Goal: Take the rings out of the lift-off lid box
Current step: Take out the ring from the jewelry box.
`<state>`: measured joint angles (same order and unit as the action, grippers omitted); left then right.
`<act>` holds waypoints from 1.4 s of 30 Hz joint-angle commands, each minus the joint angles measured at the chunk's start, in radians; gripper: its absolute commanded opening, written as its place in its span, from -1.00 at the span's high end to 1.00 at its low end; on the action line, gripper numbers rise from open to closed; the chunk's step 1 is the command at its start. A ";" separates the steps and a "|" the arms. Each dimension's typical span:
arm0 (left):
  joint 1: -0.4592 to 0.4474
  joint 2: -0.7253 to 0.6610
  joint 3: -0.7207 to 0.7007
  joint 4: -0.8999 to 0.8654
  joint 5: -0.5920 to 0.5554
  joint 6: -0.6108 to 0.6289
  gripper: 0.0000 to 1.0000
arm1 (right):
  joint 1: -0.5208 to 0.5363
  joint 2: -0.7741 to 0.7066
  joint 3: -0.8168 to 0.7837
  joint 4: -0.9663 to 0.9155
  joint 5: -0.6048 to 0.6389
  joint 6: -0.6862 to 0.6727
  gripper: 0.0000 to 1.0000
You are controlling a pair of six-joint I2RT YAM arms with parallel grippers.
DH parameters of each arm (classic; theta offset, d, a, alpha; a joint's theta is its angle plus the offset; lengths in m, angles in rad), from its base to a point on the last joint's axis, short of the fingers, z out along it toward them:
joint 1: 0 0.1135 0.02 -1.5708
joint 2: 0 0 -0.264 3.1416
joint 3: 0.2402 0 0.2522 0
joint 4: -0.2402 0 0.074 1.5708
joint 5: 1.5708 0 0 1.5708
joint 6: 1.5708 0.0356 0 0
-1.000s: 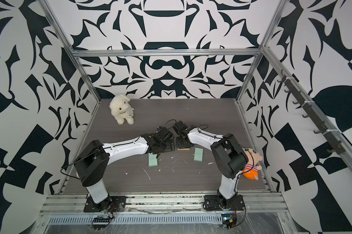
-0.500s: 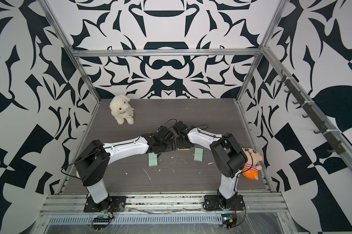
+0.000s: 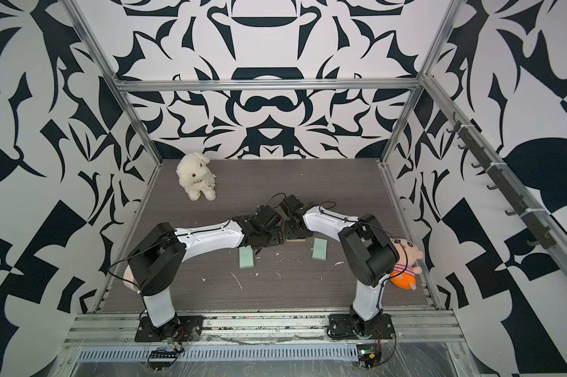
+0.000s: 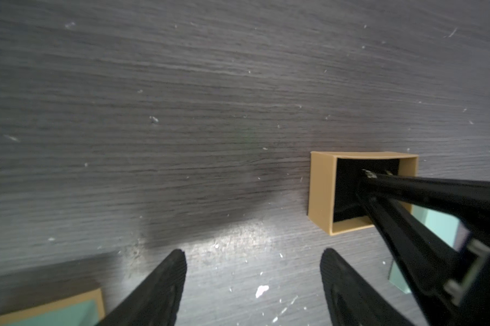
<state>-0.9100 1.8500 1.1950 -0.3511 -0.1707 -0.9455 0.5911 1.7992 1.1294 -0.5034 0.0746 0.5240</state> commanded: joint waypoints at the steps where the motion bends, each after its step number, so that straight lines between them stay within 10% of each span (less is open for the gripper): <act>1: -0.001 0.012 0.026 0.016 0.017 -0.011 -0.58 | 0.000 -0.038 -0.022 0.014 -0.055 0.007 0.91; 42: -0.013 0.087 0.031 0.092 0.090 -0.056 0.10 | 0.001 -0.157 -0.111 0.076 -0.201 0.031 0.94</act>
<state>-0.9188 1.9156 1.2007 -0.2436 -0.0849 -1.0027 0.5869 1.6890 1.0252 -0.4442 -0.1081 0.5499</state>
